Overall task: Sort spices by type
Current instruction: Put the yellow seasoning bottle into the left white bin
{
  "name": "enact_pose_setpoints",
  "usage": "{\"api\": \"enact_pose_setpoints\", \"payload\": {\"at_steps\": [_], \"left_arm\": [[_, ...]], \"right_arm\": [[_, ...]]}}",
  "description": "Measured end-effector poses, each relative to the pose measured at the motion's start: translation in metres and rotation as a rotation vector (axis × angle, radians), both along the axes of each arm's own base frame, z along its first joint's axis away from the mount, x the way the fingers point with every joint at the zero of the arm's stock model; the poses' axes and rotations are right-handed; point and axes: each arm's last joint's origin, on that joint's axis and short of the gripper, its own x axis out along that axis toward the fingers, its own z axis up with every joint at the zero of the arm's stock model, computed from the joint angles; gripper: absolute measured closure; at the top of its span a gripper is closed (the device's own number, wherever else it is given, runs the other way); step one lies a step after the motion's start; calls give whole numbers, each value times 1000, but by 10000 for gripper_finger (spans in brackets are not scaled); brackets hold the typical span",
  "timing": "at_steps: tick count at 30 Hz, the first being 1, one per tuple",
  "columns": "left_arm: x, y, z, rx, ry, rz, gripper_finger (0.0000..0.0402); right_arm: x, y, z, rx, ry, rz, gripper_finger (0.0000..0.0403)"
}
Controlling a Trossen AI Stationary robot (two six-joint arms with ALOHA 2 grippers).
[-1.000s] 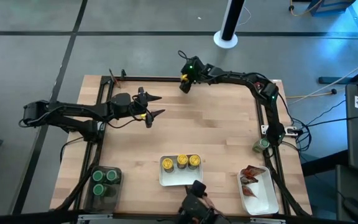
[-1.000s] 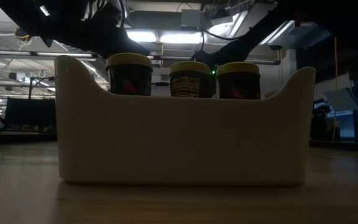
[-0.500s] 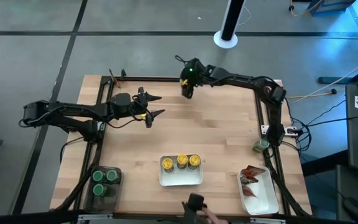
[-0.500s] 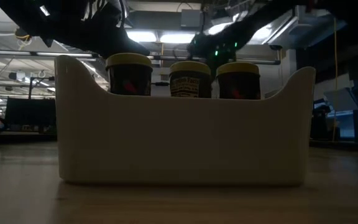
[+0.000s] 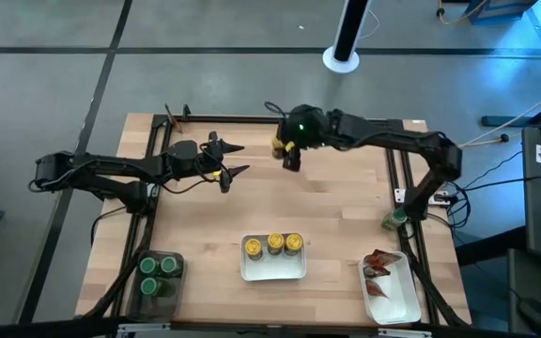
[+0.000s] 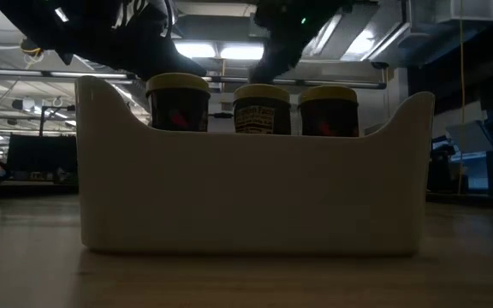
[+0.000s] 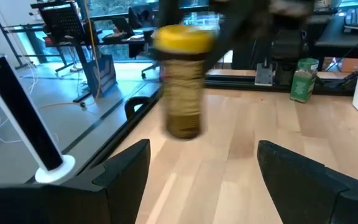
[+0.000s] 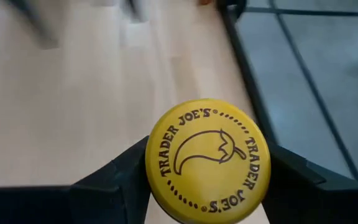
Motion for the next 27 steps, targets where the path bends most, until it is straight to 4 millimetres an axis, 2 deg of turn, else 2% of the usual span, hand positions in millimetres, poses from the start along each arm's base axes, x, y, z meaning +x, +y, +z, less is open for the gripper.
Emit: {"api": "enact_pose_setpoints", "payload": {"at_steps": [6, 14, 20, 27], "left_arm": [[0, -2, -2, -38, 11, -2, 121], [3, -17, -3, -67, 8, -65, 121], [5, -31, -3, -85, 9, -122, 121], [6, -43, -7, -123, 47, -167, 121]], "right_arm": [[-9, 58, 15, 56, 14, 99, 172], [-12, 135, 17, 123, 23, 256, 171], [-19, 185, 18, 185, 4, 342, 170], [-30, 235, 17, 254, -13, 376, 169]]}}
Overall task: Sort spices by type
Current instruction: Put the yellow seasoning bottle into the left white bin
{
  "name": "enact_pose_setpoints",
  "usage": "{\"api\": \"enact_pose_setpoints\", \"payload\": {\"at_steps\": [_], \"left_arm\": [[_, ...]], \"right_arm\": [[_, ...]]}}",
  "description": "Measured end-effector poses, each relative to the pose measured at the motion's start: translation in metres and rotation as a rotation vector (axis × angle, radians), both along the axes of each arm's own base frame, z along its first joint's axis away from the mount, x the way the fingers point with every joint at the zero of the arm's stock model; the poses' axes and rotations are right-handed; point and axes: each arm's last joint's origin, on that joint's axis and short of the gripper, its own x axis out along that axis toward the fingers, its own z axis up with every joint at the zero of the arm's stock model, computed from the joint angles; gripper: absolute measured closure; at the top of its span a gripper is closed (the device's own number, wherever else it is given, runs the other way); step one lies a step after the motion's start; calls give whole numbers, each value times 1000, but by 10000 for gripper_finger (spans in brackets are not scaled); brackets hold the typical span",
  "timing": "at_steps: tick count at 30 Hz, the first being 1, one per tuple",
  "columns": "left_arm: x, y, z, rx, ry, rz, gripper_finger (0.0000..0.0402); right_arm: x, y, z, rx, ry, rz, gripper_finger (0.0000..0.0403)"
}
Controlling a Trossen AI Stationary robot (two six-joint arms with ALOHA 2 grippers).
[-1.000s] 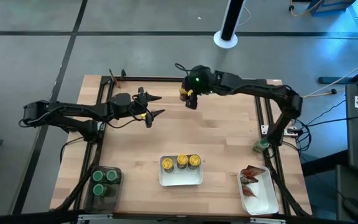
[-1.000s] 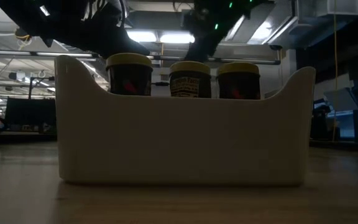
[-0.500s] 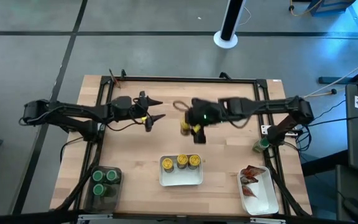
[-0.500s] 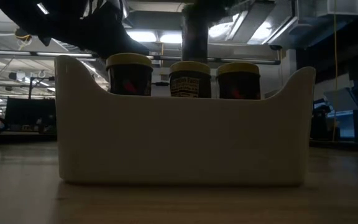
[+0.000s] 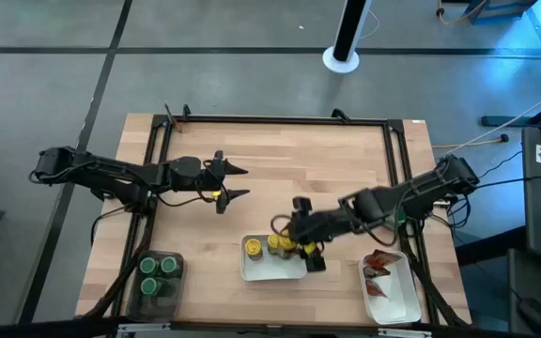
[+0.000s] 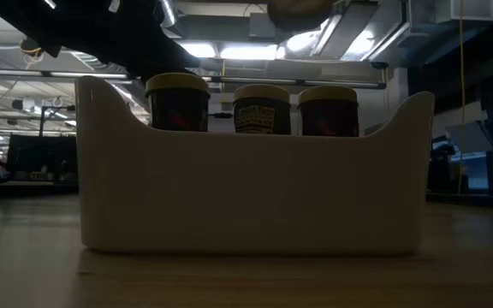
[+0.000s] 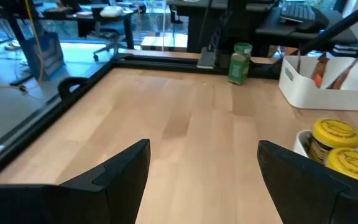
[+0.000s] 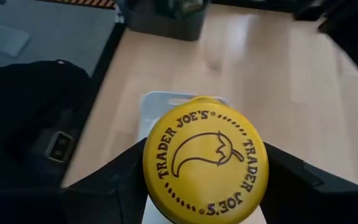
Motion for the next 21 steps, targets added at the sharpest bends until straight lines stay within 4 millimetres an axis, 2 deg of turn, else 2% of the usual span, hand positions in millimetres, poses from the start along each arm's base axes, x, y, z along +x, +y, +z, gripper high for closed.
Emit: {"api": "enact_pose_setpoints", "payload": {"at_steps": [6, 11, 21], "left_arm": [[0, -8, -1, -19, 13, -31, 121], [0, -13, -2, -25, 24, -52, 121], [0, -17, -2, -44, 21, -62, 121]], "right_arm": [[-3, 34, -10, 22, -2, -4, 169], [-1, 53, -29, 3, 47, -32, 169], [11, 64, -62, -77, 103, -95, 169]]}}
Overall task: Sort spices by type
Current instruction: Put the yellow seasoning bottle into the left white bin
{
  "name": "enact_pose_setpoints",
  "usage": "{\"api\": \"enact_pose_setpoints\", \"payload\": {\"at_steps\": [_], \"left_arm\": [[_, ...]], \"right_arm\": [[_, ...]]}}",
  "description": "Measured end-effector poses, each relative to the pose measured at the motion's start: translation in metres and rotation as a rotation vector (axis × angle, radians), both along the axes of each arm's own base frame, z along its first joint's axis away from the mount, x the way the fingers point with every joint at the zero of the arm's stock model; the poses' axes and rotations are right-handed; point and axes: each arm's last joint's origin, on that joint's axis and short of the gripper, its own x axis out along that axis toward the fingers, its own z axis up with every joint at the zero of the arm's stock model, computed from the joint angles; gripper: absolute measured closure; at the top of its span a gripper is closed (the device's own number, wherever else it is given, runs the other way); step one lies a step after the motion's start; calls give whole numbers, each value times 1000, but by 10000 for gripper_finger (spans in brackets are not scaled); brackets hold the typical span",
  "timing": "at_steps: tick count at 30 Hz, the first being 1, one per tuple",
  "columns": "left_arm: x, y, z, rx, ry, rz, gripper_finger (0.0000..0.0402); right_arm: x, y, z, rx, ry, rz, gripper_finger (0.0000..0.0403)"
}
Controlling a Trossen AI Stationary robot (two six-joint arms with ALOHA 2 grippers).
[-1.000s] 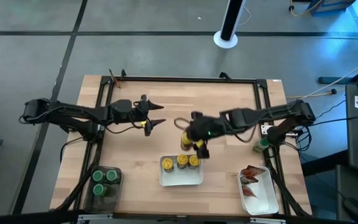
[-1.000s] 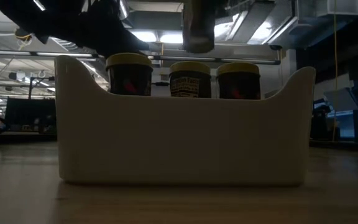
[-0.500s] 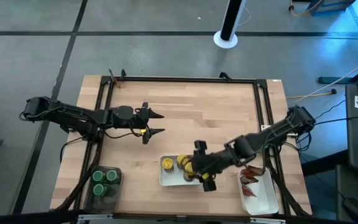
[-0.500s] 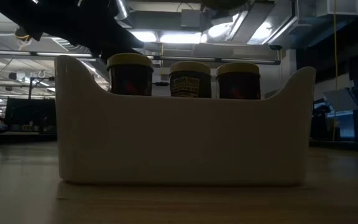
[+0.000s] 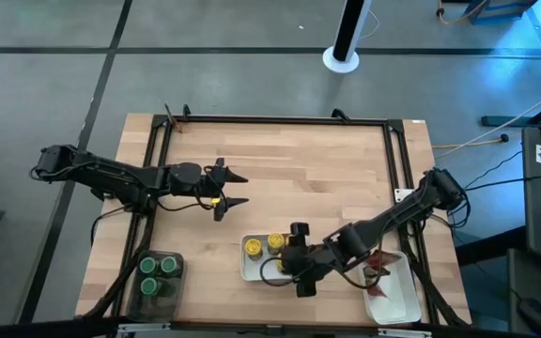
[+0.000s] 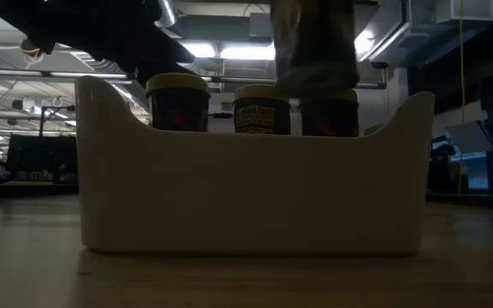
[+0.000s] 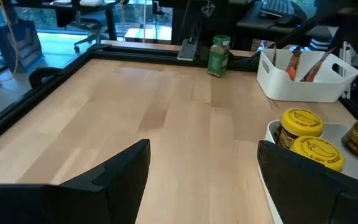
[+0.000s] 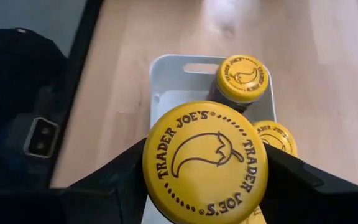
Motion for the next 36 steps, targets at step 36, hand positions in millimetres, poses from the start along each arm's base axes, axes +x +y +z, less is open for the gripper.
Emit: {"api": "enact_pose_setpoints", "payload": {"at_steps": [36], "left_arm": [[0, -5, 0, -6, -2, -19, 121]], "right_arm": [[-18, -13, -89, -31, 42, -94, 160]]}}
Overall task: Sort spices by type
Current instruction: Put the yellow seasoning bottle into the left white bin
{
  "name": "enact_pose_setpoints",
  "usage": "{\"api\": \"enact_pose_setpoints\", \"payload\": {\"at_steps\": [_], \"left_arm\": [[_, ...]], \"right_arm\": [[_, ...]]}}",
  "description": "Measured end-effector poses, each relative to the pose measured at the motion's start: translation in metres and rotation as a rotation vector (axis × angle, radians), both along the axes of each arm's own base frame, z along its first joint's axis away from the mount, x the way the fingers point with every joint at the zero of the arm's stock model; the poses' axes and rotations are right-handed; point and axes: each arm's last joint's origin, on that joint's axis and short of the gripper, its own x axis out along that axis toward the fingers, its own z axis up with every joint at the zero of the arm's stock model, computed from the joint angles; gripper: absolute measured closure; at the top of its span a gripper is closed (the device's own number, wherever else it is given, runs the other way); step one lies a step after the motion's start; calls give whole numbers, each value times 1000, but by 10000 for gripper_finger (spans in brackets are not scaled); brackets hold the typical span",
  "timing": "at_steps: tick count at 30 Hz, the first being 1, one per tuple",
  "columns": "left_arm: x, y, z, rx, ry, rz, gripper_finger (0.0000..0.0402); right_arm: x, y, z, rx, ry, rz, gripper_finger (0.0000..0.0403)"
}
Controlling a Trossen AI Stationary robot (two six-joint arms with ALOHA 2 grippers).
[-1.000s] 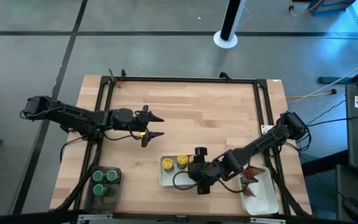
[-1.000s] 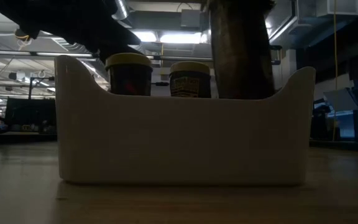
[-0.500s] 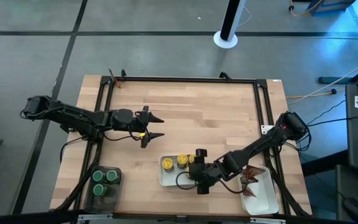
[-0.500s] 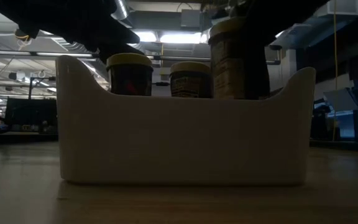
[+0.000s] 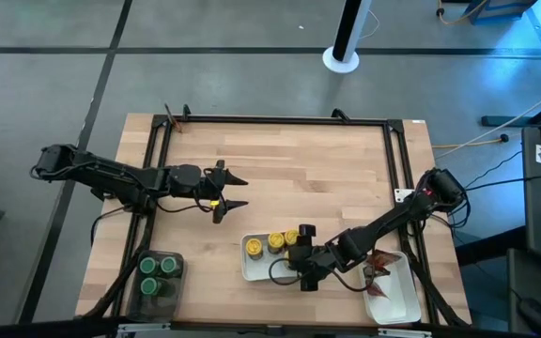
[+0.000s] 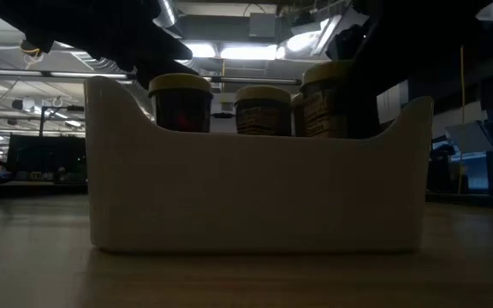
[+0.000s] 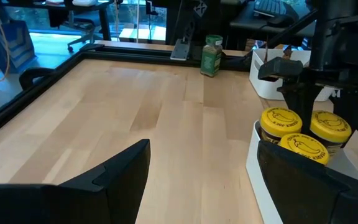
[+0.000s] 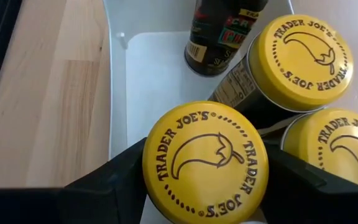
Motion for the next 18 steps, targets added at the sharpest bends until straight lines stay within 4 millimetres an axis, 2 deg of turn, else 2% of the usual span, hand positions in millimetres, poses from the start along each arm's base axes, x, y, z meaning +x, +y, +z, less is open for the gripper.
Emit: {"api": "enact_pose_setpoints", "payload": {"at_steps": [11, 14, 18], "left_arm": [[0, 0, 0, -7, 3, 1, 121], [0, -1, -1, -7, 7, -4, 121], [0, -3, -1, -6, 8, -10, 121]], "right_arm": [[3, -2, 0, 47, -17, -50, 157], [2, -2, -2, 57, -2, -52, 136], [2, -1, -2, 69, -1, -72, 88]]}}
